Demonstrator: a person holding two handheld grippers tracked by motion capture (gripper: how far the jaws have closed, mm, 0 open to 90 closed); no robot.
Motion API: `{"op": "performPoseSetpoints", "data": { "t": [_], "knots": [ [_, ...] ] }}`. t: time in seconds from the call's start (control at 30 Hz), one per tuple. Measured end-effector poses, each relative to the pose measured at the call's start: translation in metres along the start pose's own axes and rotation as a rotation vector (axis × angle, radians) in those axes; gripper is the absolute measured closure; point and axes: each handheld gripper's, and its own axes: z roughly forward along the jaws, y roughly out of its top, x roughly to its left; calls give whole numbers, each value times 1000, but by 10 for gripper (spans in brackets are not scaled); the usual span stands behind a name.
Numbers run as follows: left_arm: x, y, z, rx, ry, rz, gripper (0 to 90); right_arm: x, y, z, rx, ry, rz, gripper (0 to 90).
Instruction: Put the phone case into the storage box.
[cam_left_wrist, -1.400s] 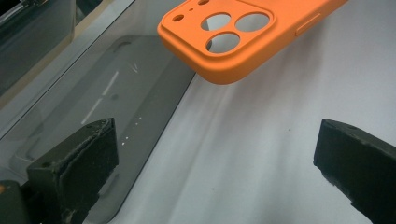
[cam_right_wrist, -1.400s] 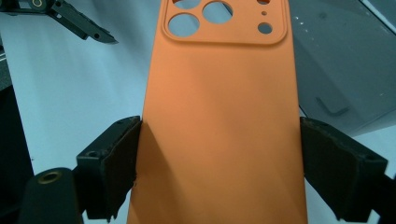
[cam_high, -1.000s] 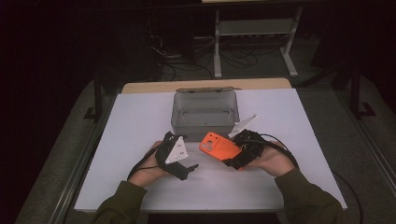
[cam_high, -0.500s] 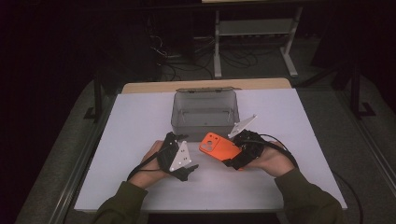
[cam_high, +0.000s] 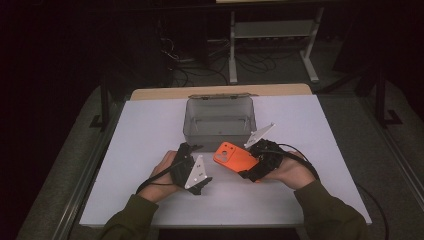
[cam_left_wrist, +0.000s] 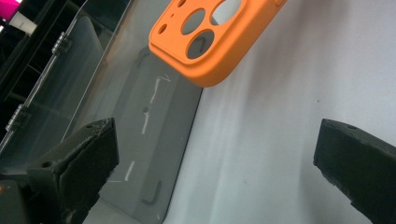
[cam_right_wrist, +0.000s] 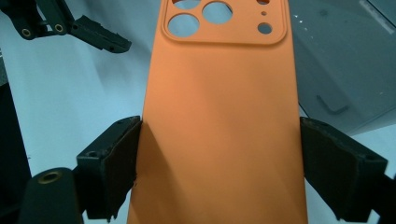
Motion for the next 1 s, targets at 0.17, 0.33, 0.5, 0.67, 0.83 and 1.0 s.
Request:
{"op": "performPoseSetpoints", "data": {
  "t": [0.17,0.33,0.5,0.67,0.83,1.0],
  "knots": [
    [-1,1,-1,0,18,22,0,1,0,1,7,0,1,155],
    [-3,3,0,6,32,55,0,0,0,1,8,-1,1,155],
    [-6,4,1,10,49,87,0,1,0,1,8,-1,3,155],
    [-8,5,2,12,73,113,0,1,0,1,7,0,0,154],
    [-9,8,1,21,97,154,0,1,1,2,7,0,-1,155],
    [-10,9,1,25,124,189,0,1,1,2,8,1,-1,155]
  ]
}}
